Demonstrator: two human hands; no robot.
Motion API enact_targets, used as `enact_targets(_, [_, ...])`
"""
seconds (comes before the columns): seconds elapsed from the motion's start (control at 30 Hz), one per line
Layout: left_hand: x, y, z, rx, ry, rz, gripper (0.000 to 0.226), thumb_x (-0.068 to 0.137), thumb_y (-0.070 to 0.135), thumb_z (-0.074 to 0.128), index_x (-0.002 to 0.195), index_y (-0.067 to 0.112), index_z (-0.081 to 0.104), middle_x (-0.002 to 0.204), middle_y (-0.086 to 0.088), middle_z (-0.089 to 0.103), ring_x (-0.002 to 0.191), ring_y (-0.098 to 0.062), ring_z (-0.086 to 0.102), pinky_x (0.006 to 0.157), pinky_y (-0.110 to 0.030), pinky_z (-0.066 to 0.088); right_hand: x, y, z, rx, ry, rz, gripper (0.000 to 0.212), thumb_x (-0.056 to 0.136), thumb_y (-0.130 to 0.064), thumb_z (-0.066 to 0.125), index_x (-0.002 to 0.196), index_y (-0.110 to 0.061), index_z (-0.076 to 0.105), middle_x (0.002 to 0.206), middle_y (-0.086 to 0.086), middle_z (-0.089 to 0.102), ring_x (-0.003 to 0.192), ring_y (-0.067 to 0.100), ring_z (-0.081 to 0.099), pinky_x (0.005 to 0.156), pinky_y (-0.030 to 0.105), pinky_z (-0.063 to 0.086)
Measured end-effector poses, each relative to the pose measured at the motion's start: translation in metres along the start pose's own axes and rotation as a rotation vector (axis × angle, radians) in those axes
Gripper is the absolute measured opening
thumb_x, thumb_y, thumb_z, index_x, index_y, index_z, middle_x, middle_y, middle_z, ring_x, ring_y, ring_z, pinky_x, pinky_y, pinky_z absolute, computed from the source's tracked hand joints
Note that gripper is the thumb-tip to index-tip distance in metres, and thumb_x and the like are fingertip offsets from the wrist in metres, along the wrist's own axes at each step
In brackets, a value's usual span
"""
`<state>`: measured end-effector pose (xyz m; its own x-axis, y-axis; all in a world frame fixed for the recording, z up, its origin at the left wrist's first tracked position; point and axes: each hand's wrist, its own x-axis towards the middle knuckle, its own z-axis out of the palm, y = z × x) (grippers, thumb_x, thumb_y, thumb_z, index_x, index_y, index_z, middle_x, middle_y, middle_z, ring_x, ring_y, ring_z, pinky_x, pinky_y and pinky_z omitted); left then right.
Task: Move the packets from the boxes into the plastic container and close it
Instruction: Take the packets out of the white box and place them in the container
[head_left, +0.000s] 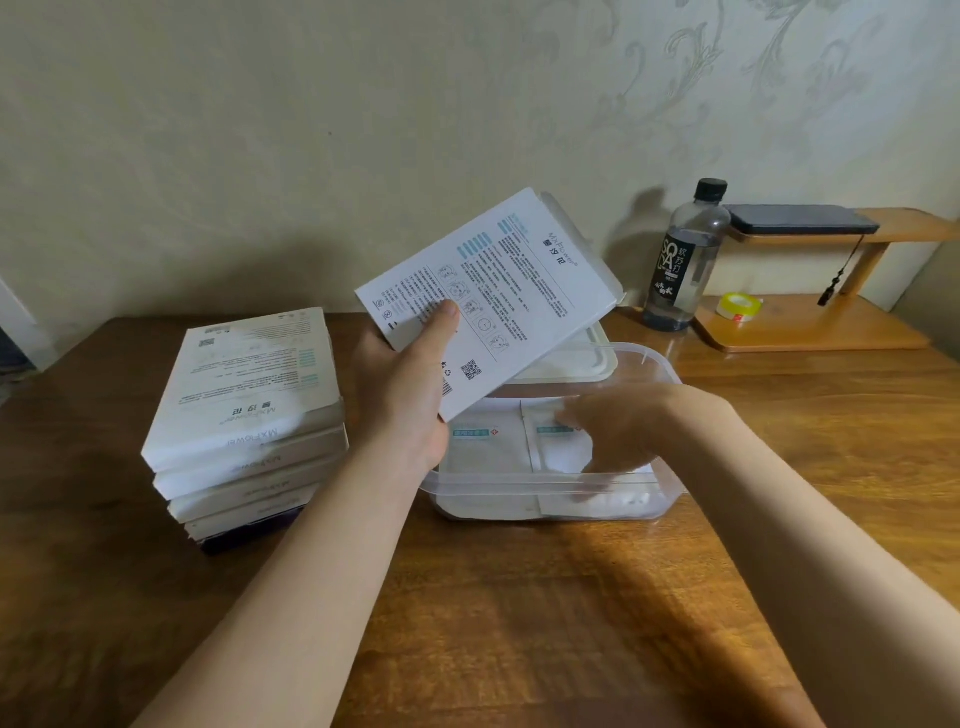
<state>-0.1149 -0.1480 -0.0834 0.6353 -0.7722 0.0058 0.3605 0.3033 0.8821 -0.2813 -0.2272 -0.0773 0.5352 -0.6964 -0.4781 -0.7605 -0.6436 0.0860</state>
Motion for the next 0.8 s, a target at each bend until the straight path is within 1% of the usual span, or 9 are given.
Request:
enact_targets(0.07, [0.0, 0.0, 0.0, 0.001, -0.001, 0.0, 0.019, 0.091, 0.011, 0.075, 0.104, 0.023, 0.068, 0.101, 0.003, 0.079, 0.088, -0.016, 0.078, 0.072, -0.045, 0.064, 0.001, 0.004, 0.002, -0.031, -0.018, 0.009, 0.065, 0.083, -0.05, 0.075, 0.138, -0.025, 0.053, 0.118, -0.002, 0.063, 0.107, 0.02, 0.059, 0.091, 0.031, 0.05])
enact_targets(0.17, [-0.001, 0.0, 0.0, 0.01, -0.004, -0.001, 0.019, 0.091, 0.012, 0.076, 0.104, 0.024, 0.068, 0.102, 0.003, 0.079, 0.089, -0.017, 0.077, 0.073, -0.046, 0.064, 0.002, 0.008, 0.004, -0.097, -0.002, 0.011, 0.045, 0.091, -0.038, 0.07, 0.131, -0.019, 0.058, 0.108, -0.002, 0.064, 0.097, 0.017, 0.06, 0.082, 0.026, 0.05])
enact_targets(0.3, [-0.001, 0.0, 0.0, 0.004, -0.005, -0.004, 0.021, 0.091, 0.011, 0.076, 0.105, 0.024, 0.068, 0.105, 0.002, 0.079, 0.091, -0.018, 0.077, 0.075, -0.047, 0.064, 0.0, 0.009, 0.004, -0.112, -0.013, 0.019, 0.05, 0.092, -0.04, 0.07, 0.135, -0.016, 0.058, 0.112, -0.001, 0.065, 0.099, 0.017, 0.061, 0.081, 0.025, 0.05])
enact_targets(0.37, [-0.001, 0.0, 0.0, 0.007, -0.004, -0.002, 0.02, 0.091, 0.011, 0.076, 0.104, 0.024, 0.068, 0.105, 0.002, 0.079, 0.091, -0.018, 0.077, 0.076, -0.048, 0.064, -0.001, 0.007, 0.005, -0.13, -0.02, 0.02, 0.048, 0.093, -0.038, 0.069, 0.134, -0.015, 0.058, 0.109, -0.001, 0.066, 0.096, 0.016, 0.062, 0.078, 0.023, 0.048])
enact_targets(0.43, [-0.001, 0.0, 0.0, 0.003, -0.003, -0.001, 0.019, 0.091, 0.011, 0.076, 0.103, 0.023, 0.068, 0.104, 0.002, 0.079, 0.09, -0.018, 0.077, 0.076, -0.048, 0.064, -0.003, 0.005, 0.002, -0.159, -0.03, 0.023, 0.046, 0.094, -0.038, 0.067, 0.133, -0.014, 0.059, 0.107, 0.0, 0.065, 0.094, 0.015, 0.061, 0.081, 0.024, 0.05])
enact_targets(0.5, [0.0, -0.001, -0.001, 0.004, -0.005, -0.002, 0.019, 0.091, 0.011, 0.076, 0.103, 0.023, 0.068, 0.102, 0.002, 0.079, 0.089, -0.017, 0.077, 0.075, -0.048, 0.064, -0.005, 0.007, -0.004, -0.161, -0.038, 0.025, 0.053, 0.092, -0.041, 0.068, 0.137, -0.014, 0.056, 0.113, 0.0, 0.065, 0.101, 0.017, 0.061, 0.091, 0.029, 0.052])
enact_targets(0.63, [0.001, -0.001, -0.003, 0.027, -0.017, -0.001, 0.024, 0.09, 0.015, 0.077, 0.11, 0.023, 0.068, 0.105, 0.003, 0.079, 0.092, -0.017, 0.077, 0.078, -0.05, 0.063, -0.002, 0.013, -0.01, -0.093, 0.012, -0.022, 0.079, 0.084, -0.047, 0.075, 0.15, -0.022, 0.04, 0.145, 0.0, 0.054, 0.133, 0.025, 0.05, 0.11, 0.041, 0.044])
enact_targets(0.7, [0.001, -0.001, -0.002, 0.024, -0.022, 0.001, 0.023, 0.091, 0.013, 0.076, 0.11, 0.023, 0.068, 0.106, 0.003, 0.078, 0.092, -0.017, 0.077, 0.078, -0.05, 0.063, -0.001, 0.011, -0.008, -0.111, 0.022, -0.069, 0.085, 0.084, -0.048, 0.075, 0.154, -0.026, 0.033, 0.151, -0.002, 0.048, 0.139, 0.024, 0.044, 0.114, 0.042, 0.039])
enact_targets(0.8, [-0.001, -0.001, -0.002, 0.023, -0.03, 0.007, 0.022, 0.091, 0.013, 0.076, 0.107, 0.025, 0.068, 0.105, 0.004, 0.078, 0.091, -0.016, 0.077, 0.076, -0.047, 0.063, -0.001, 0.008, -0.002, -0.139, 0.006, -0.096, 0.089, 0.079, -0.056, 0.076, 0.154, -0.03, 0.034, 0.147, -0.004, 0.051, 0.135, 0.023, 0.046, 0.11, 0.039, 0.038])
